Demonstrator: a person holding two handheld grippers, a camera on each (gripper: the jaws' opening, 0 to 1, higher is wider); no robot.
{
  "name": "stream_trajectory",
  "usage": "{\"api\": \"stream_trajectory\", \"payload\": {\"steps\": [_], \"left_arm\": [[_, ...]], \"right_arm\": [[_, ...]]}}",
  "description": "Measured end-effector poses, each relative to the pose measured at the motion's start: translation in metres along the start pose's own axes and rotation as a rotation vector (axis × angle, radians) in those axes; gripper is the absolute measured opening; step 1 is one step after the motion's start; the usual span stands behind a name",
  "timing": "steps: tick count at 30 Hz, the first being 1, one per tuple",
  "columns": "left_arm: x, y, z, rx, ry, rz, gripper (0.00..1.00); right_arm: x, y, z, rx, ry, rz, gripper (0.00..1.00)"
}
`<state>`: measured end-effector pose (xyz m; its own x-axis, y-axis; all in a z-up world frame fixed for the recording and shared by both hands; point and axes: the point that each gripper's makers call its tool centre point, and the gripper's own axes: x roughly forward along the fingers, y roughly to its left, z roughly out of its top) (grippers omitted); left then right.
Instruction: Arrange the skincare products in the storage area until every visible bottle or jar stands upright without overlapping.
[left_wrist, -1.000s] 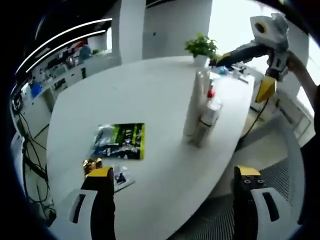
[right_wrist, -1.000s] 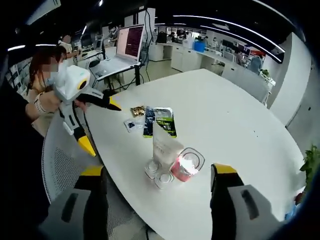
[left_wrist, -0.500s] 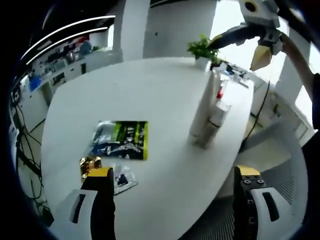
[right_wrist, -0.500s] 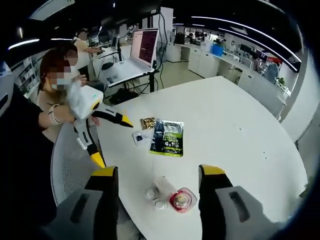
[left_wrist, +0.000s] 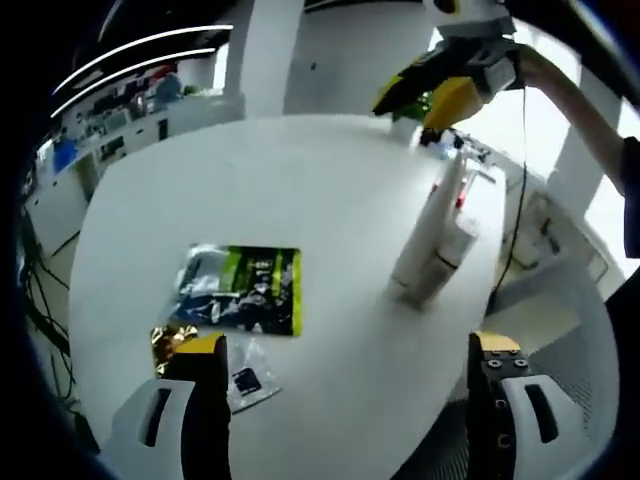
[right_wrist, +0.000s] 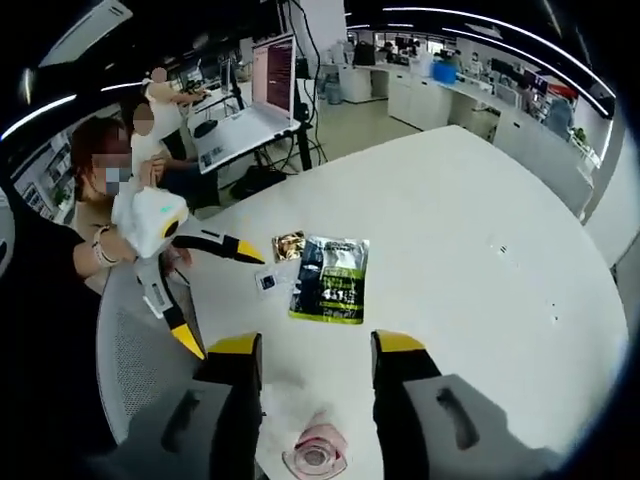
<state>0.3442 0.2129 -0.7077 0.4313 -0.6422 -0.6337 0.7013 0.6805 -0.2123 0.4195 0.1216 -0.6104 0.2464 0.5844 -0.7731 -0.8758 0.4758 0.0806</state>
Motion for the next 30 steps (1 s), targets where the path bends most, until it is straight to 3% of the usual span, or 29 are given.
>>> {"api": "stream_trajectory", "payload": {"steps": [6,16,21,27,30], "left_arm": [[0.011,0.008,0.002,-0.054,-0.005,-0.011,0.97],[0.032,0.015,-0.005,-0.130,0.022,-0.025,0.97],[0.041,0.016,-0.002,-0.211,0.000,-0.045,0.97],[0.051,0.025,-0.009,-0.269,0.017,-0.018,0.97],[0.052,0.032,-0.004,-0.317,-0.027,0.003,0.96]], "right_arm": [[0.029,-0.013,-0.004,0.005,0.041,0.020,0.37],[0.068,-0.036,-0.028,0.019,0.105,0.070,0.31],[0.089,-0.040,-0.036,0.041,0.125,0.105,0.28],[0.115,-0.039,-0.044,0.036,0.166,0.147,0.25],[0.126,-0.038,-0.047,0.015,0.192,0.156,0.23]]}}
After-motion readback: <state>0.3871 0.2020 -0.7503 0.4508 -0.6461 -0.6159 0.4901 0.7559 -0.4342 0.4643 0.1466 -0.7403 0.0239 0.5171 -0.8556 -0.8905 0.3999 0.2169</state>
